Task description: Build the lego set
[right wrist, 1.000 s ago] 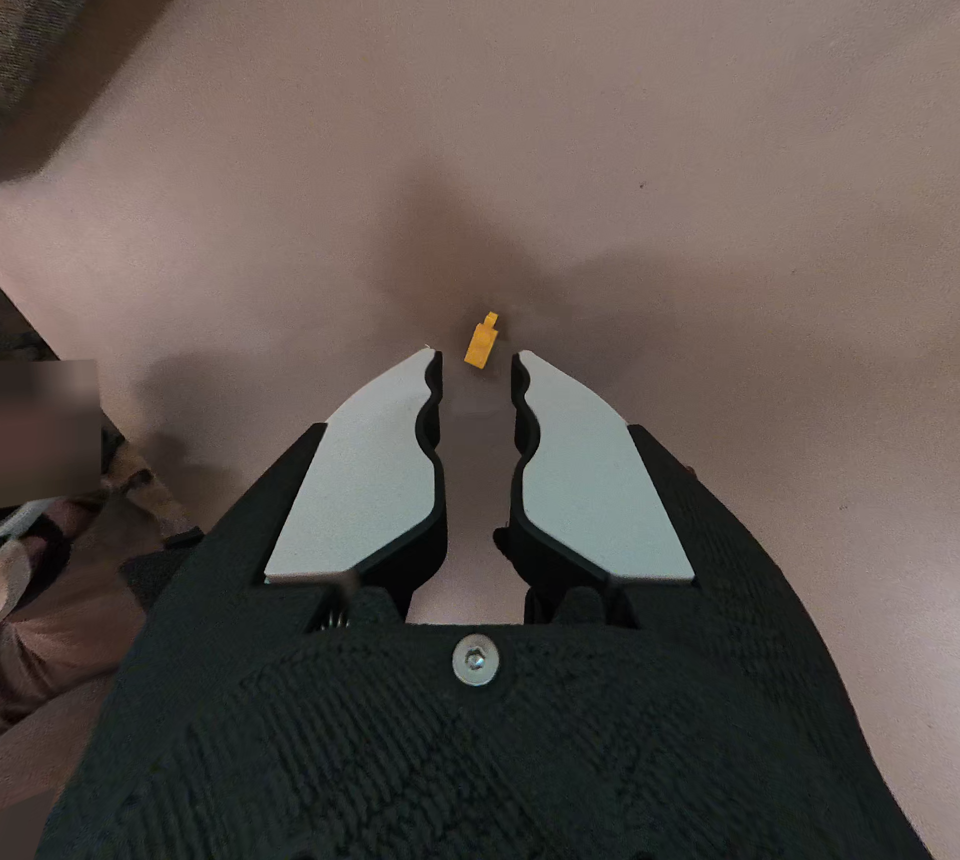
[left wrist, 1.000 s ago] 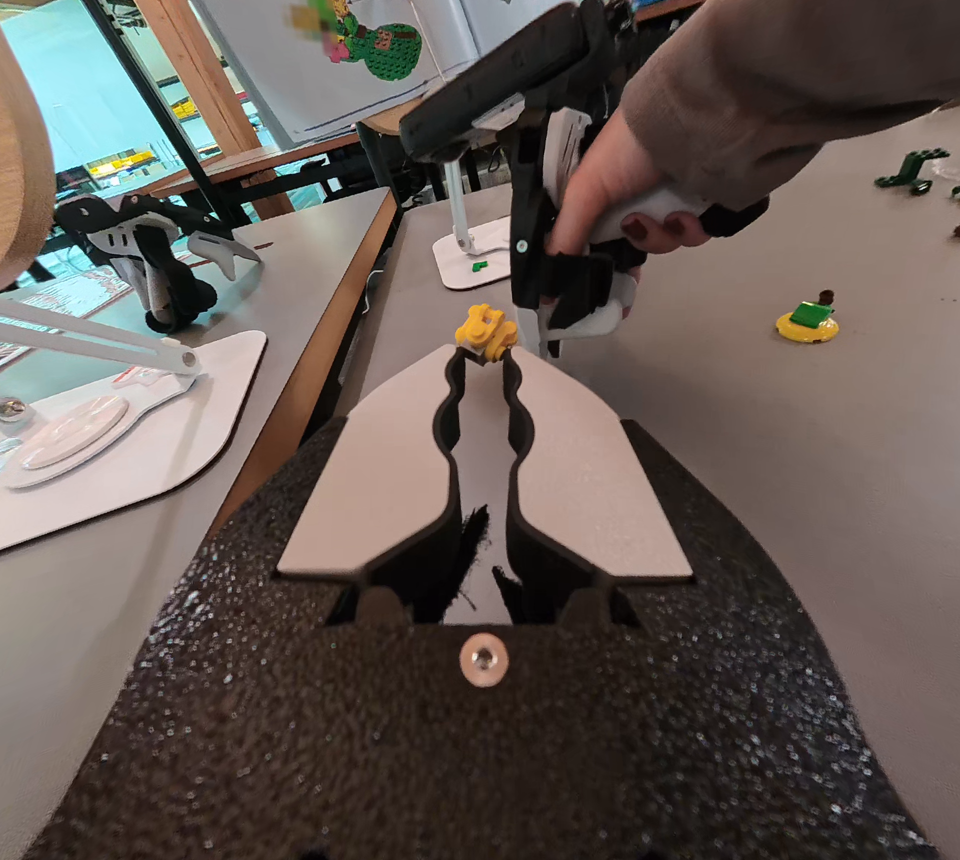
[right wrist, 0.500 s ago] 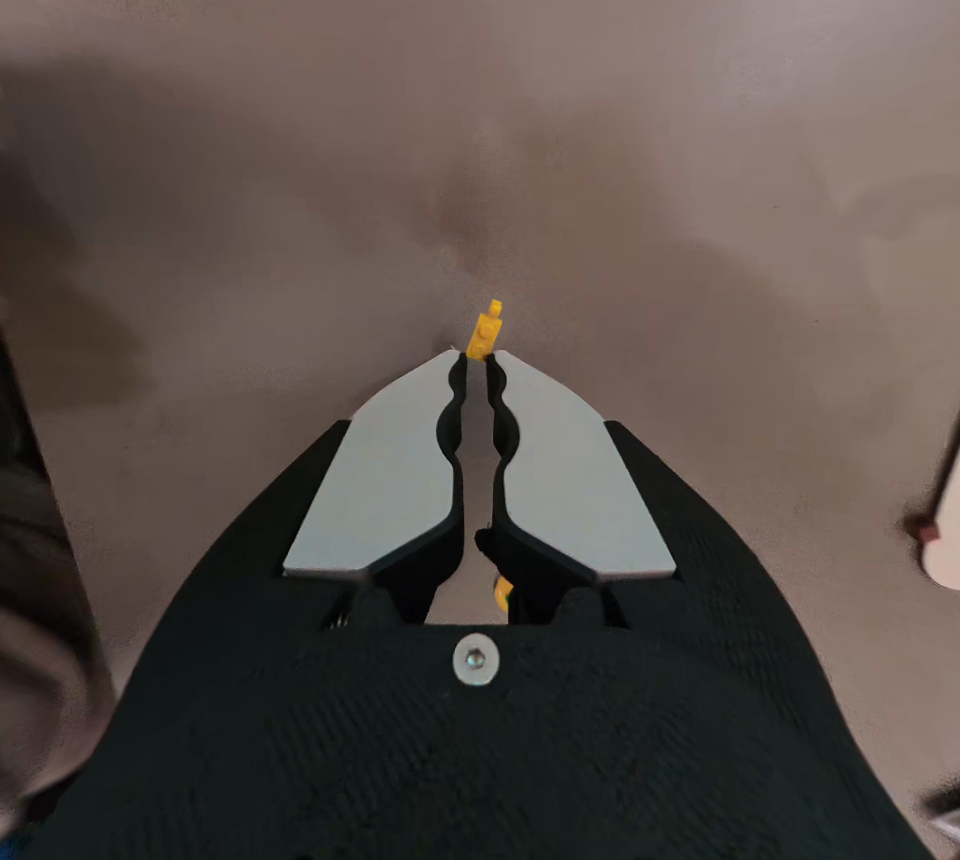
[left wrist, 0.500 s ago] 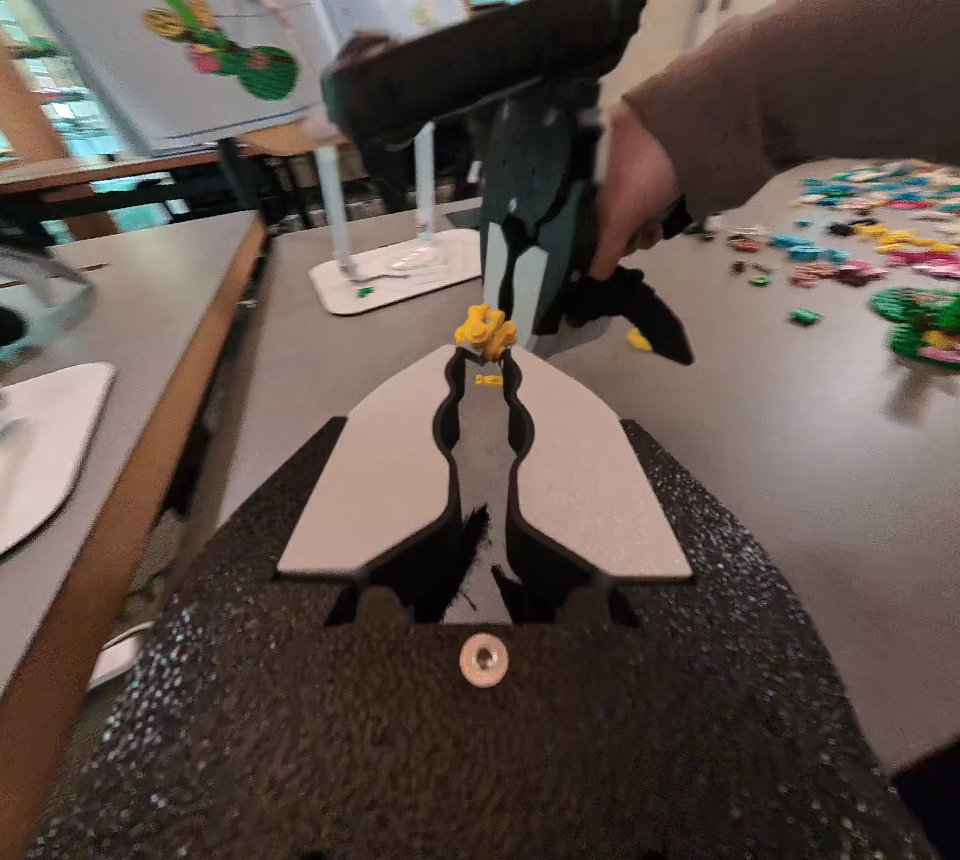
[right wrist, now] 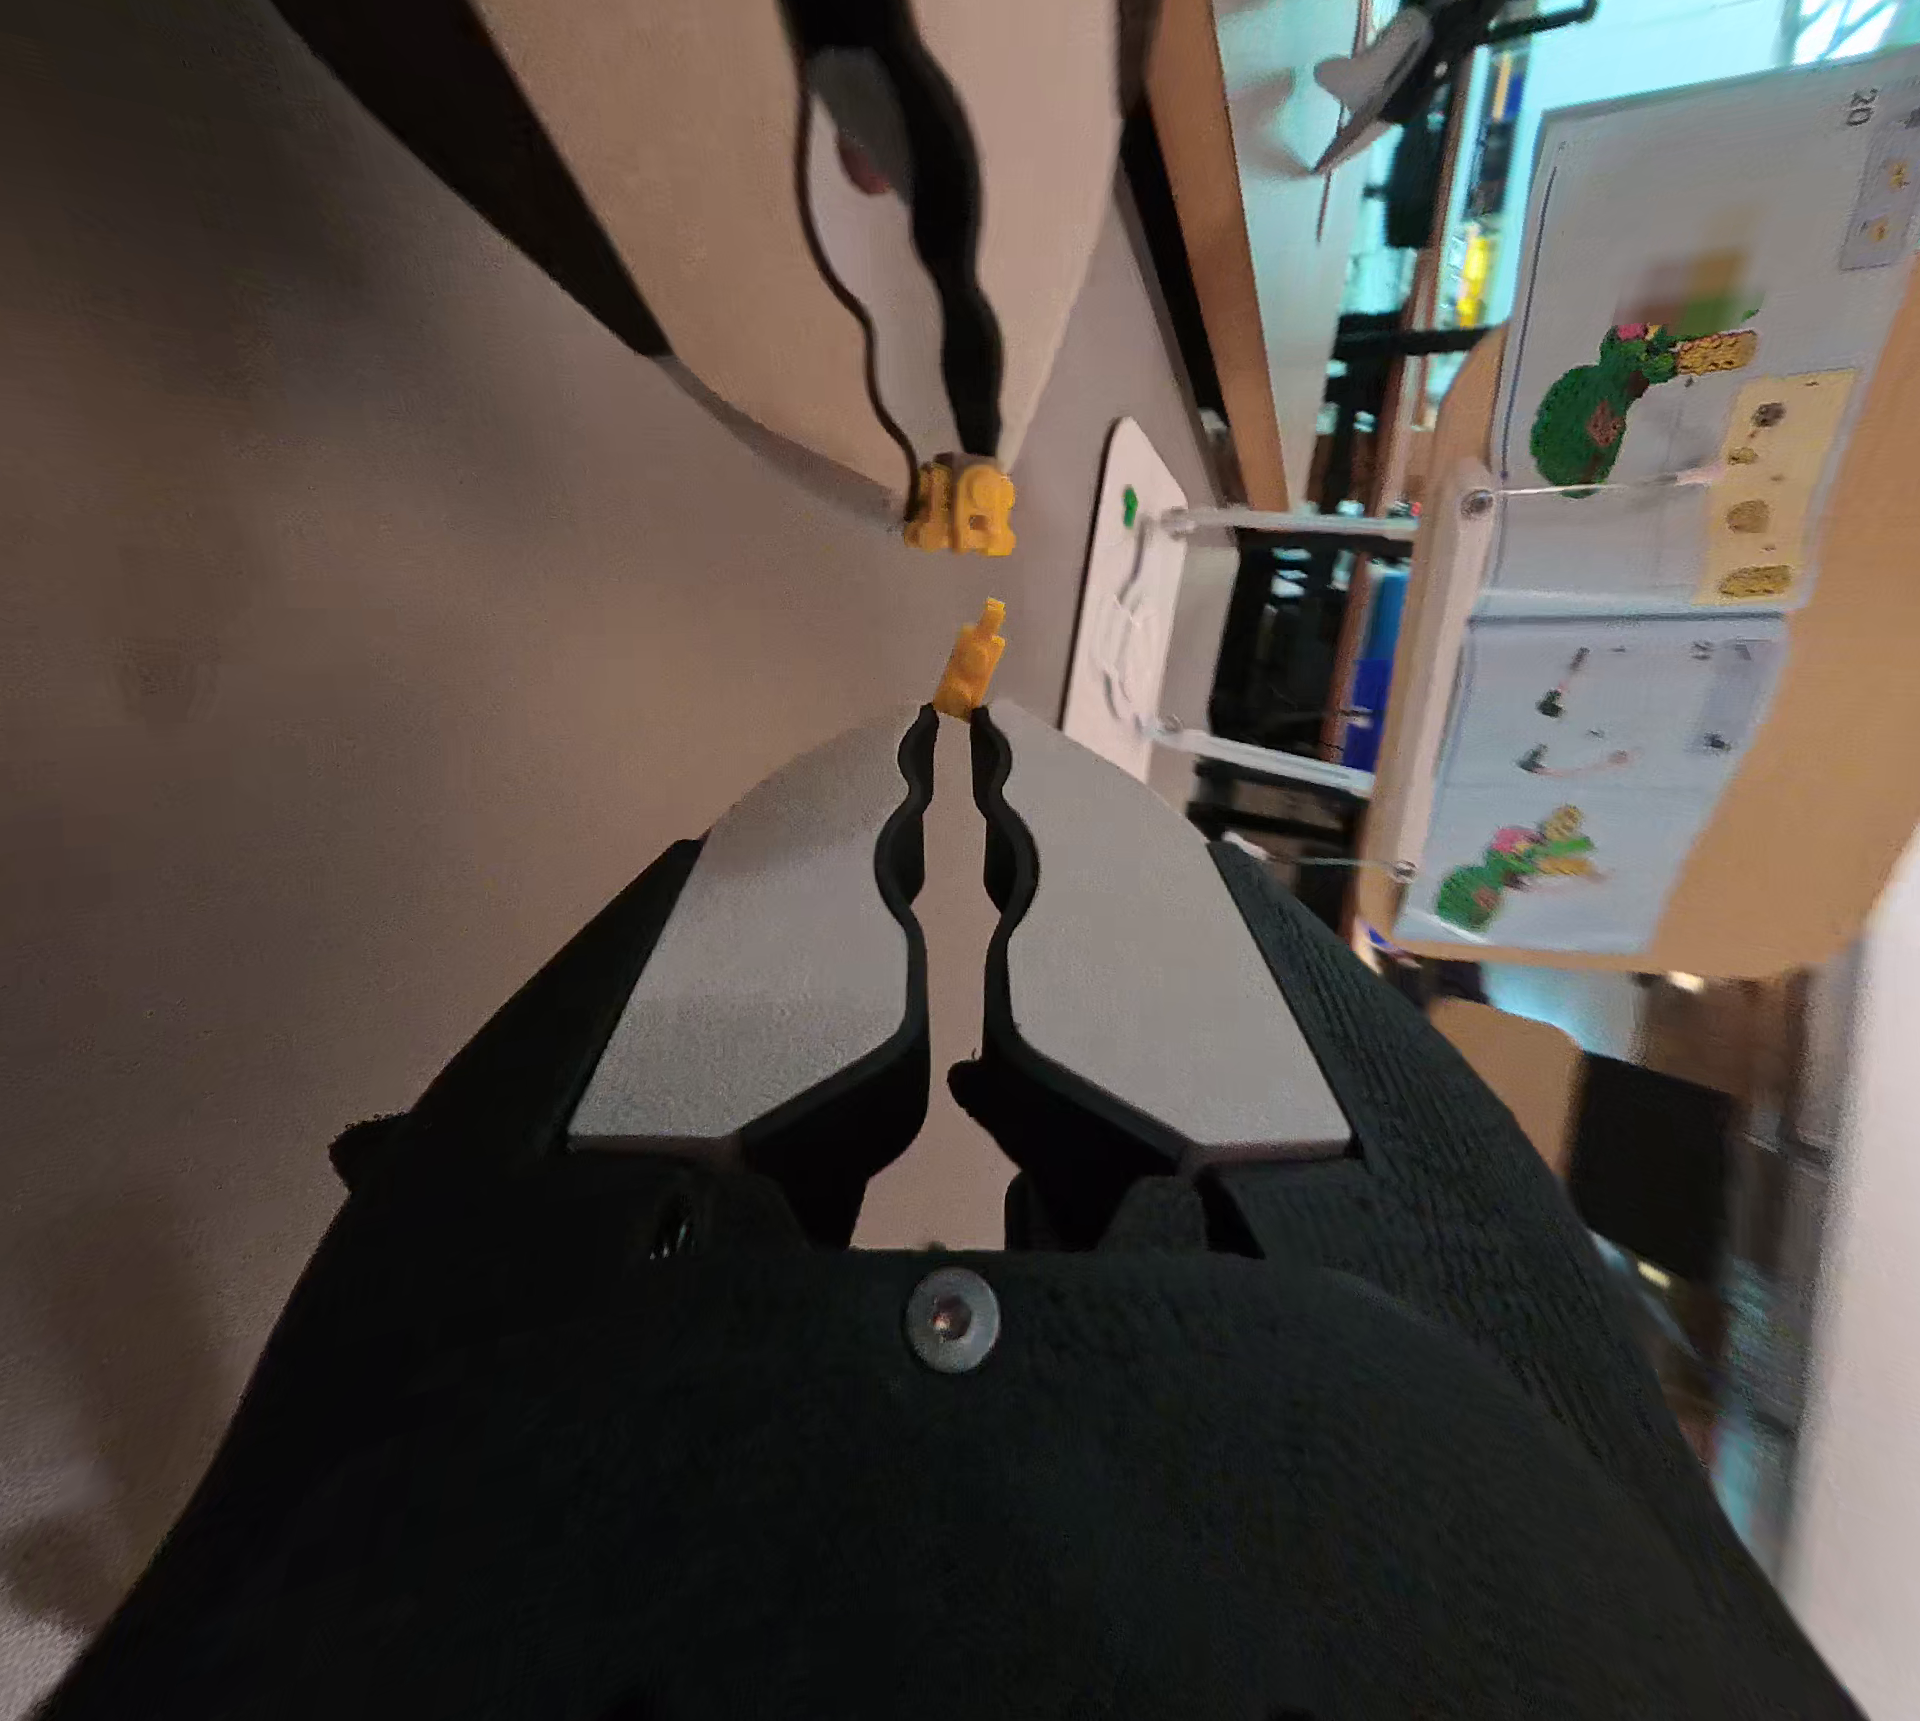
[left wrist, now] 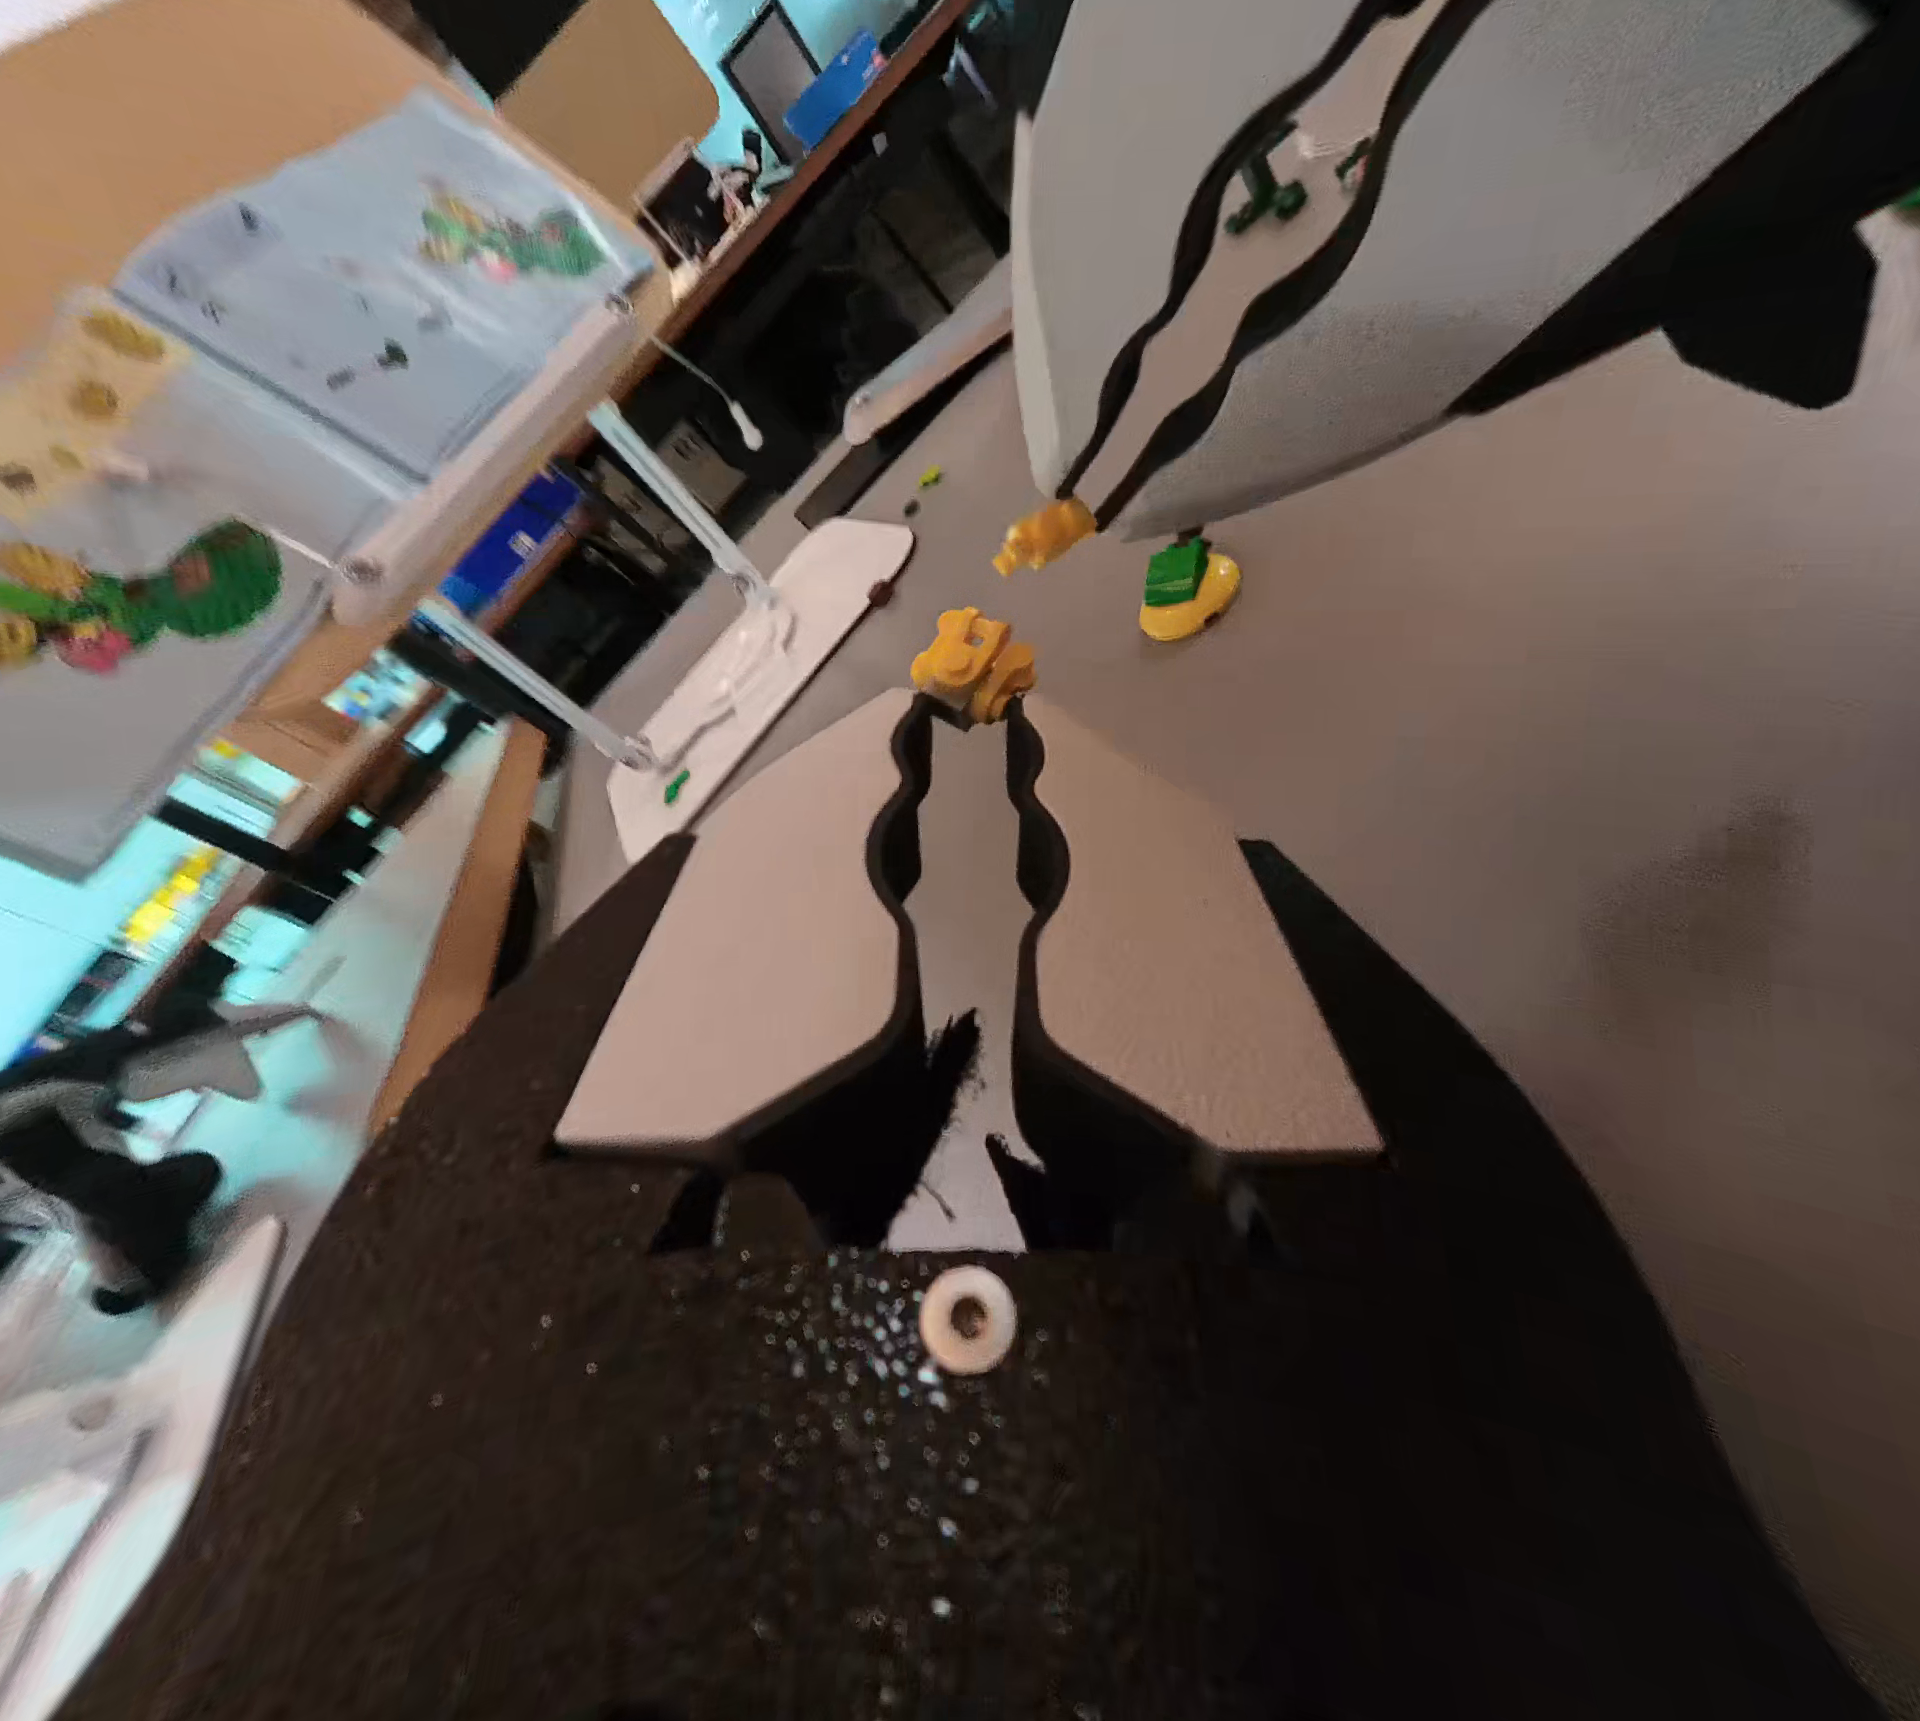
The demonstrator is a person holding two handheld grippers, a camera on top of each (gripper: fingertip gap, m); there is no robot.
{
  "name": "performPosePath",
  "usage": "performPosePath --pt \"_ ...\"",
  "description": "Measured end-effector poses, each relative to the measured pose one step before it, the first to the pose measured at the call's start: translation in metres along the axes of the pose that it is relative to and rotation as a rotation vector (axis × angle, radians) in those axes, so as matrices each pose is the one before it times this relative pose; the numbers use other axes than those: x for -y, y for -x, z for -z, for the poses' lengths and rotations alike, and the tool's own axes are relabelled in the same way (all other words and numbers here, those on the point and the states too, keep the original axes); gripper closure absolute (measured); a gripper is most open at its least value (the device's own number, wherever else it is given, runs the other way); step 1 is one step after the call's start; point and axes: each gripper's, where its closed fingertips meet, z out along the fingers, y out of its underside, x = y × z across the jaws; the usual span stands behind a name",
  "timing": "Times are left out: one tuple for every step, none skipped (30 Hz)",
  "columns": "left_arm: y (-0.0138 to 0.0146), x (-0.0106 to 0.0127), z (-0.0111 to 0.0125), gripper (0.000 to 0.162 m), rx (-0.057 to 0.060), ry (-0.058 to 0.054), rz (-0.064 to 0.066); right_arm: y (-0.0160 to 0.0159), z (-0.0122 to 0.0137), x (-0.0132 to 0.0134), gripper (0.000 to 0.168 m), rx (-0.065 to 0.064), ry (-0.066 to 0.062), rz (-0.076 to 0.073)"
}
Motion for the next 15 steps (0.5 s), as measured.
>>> performPosePath --pt "-0.00145 0.00190 -0.00108 0.148 0.0166 -0.0181 -0.0400 0.00389 -0.00126 -0.00375 0.163 -0.0316 0.0341 0.0346" --pt "-0.00291 0.00203 -0.00072 0.149 -0.0018 -0.0182 -0.0297 0.00421 -0.00169 -0.00450 0.163 -0.0186 0.0359 0.0194" --pt "-0.00172 0.00161 -0.00088 0.149 0.0012 -0.0132 -0.0210 0.00430 -0.00170 -0.00411 0.164 -0.0075 0.0304 0.0006" --pt "0.00028 0.00002 -0.00097 0.149 0.0128 -0.0010 -0.0244 0.00261 -0.00134 -0.00170 0.164 -0.0125 0.0090 -0.0077" --pt "-0.00023 -0.00163 -0.00094 0.149 0.0090 0.0089 -0.0343 0.00173 -0.00097 0.00023 0.168 -0.0156 -0.0068 -0.0071" --pt "-0.00051 -0.00232 -0.00065 0.149 0.0068 0.0092 -0.0242 0.00221 -0.00114 0.00112 0.168 -0.0083 -0.0114 -0.0088" --pt "0.00007 -0.00341 -0.00007 0.149 0.0079 0.0101 -0.0083 0.00265 -0.00129 0.00101 0.168 -0.0020 -0.0088 -0.0144" --pt "0.00078 -0.00479 0.00027 0.149 0.0085 0.0163 -0.0067 0.00221 -0.00118 0.00055 0.168 -0.0033 -0.0020 -0.0183" --pt "0.00173 -0.00466 0.00048 0.149 0.0131 0.0174 -0.0061 0.00285 -0.00071 0.00065 0.168 0.0024 -0.0007 -0.0140" --pt "0.00233 -0.00304 0.00031 0.149 0.0159 0.0097 -0.0048 0.00252 -0.00057 0.00060 0.168 0.0052 0.0009 -0.0101" --pt "0.00322 -0.00252 0.00030 0.149 0.0189 0.0114 -0.0003 0.00197 -0.00051 0.00035 0.168 0.0067 0.0000 -0.0088" --pt "0.00252 -0.00276 0.00038 0.149 0.0109 0.0167 0.0010 0.00148 -0.00065 0.00007 0.168 0.0117 -0.0004 -0.0111" --pt "0.00200 -0.00354 0.00049 0.148 0.0078 0.0208 -0.0067 0.00099 -0.00026 0.00047 0.168 0.0166 -0.0045 -0.0134" --pt "0.00446 -0.00408 0.00063 0.148 0.0249 0.0226 -0.0118 -0.00008 0.00084 0.00161 0.168 0.0189 -0.0127 -0.0212" --pt "0.00581 -0.00410 0.00110 0.148 0.0294 0.0242 -0.0112 -0.00101 0.00156 0.00195 0.168 0.0205 -0.0173 -0.0363"
